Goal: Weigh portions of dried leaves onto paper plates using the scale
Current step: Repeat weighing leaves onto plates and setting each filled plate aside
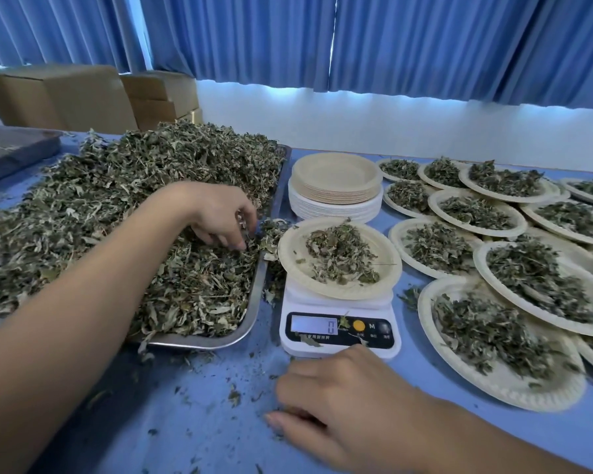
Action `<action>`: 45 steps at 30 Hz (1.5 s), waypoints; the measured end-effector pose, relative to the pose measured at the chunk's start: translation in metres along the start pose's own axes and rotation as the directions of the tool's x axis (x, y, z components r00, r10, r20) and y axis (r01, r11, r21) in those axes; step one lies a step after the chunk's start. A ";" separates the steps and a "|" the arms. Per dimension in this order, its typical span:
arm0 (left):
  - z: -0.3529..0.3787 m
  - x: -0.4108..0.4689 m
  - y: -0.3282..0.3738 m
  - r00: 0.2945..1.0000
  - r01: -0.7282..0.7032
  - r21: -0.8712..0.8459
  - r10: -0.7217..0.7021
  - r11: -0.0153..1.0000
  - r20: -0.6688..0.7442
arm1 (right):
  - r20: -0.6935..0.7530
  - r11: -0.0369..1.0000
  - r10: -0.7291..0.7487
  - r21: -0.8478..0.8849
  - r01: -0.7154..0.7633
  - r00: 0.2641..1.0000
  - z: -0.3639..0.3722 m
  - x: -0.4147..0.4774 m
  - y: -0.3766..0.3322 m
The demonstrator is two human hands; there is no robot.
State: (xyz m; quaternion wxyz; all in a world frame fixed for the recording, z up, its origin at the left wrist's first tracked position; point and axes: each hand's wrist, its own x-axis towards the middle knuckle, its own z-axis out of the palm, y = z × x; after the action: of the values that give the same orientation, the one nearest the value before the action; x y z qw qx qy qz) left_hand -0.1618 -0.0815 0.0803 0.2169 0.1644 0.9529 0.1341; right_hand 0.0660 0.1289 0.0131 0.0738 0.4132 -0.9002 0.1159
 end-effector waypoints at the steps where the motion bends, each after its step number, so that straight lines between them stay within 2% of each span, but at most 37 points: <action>1: 0.004 0.003 0.001 1.000 0.018 0.044 -0.018 0.999 0.012 | 0.000 1.000 0.003 0.004 -0.003 1.000 0.000 0.000 0.000; 5: 0.014 0.007 0.008 1.000 0.002 0.141 -0.003 0.990 0.008 | 0.030 1.000 0.022 0.016 -0.023 0.999 0.001 -0.001 -0.001; 11: 0.007 -0.002 0.014 0.997 -0.055 -0.035 0.057 0.998 0.061 | 0.056 0.999 0.042 0.009 -0.042 0.998 0.003 -0.001 -0.001; 17: 0.013 -0.004 0.024 0.999 -0.012 0.043 0.011 0.999 0.036 | 0.070 0.999 0.040 0.001 -0.040 0.997 0.003 -0.001 -0.002; 20: 0.015 -0.003 0.026 0.999 0.050 -0.008 -0.050 0.999 -0.010 | 0.066 0.999 0.045 0.000 -0.045 0.997 0.002 -0.001 -0.002; 23: 0.009 -0.007 0.023 0.999 0.019 -0.102 -0.023 0.995 -0.036 | 0.077 0.999 0.040 0.006 -0.041 0.996 0.002 -0.001 -0.001; 29: -0.002 -0.022 0.024 0.989 -0.097 -0.223 0.119 0.970 0.087 | 0.088 0.999 0.032 0.036 -0.035 0.996 0.002 -0.002 -0.001; 34: 0.000 -0.025 0.028 0.981 -0.101 -0.208 0.132 0.973 0.141 | 0.090 0.999 0.025 0.040 -0.029 0.996 0.001 -0.002 0.000; 37: 0.002 -0.019 0.027 0.989 -0.121 -0.204 0.136 0.971 0.065 | 0.095 0.999 0.025 0.029 -0.028 0.995 0.001 -0.003 -0.001; 41: -0.001 -0.010 0.018 0.984 -0.131 -0.209 0.102 0.969 -0.146 | 0.077 0.999 0.025 0.029 -0.027 0.997 0.001 -0.003 0.000; 42: -0.003 -0.010 0.016 0.987 -0.109 -0.170 0.086 0.979 -0.139 | 0.078 0.999 0.025 0.030 -0.028 0.997 0.000 -0.003 0.000; 43: -0.003 -0.011 0.015 0.995 -0.075 -0.113 0.067 0.991 -0.074 | 0.084 0.999 0.024 0.030 -0.026 0.996 0.000 -0.003 0.000; 45: 0.000 -0.013 0.016 0.991 -0.016 0.040 0.011 0.999 0.130 | 0.095 0.999 0.019 0.033 -0.022 0.995 0.001 -0.003 0.000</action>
State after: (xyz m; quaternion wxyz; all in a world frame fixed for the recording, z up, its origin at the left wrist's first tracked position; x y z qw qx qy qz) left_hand -0.1471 -0.0719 0.0899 0.2741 0.1835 0.9382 0.1051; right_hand 0.0681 0.1307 0.0116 0.0227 0.4100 -0.9048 0.1122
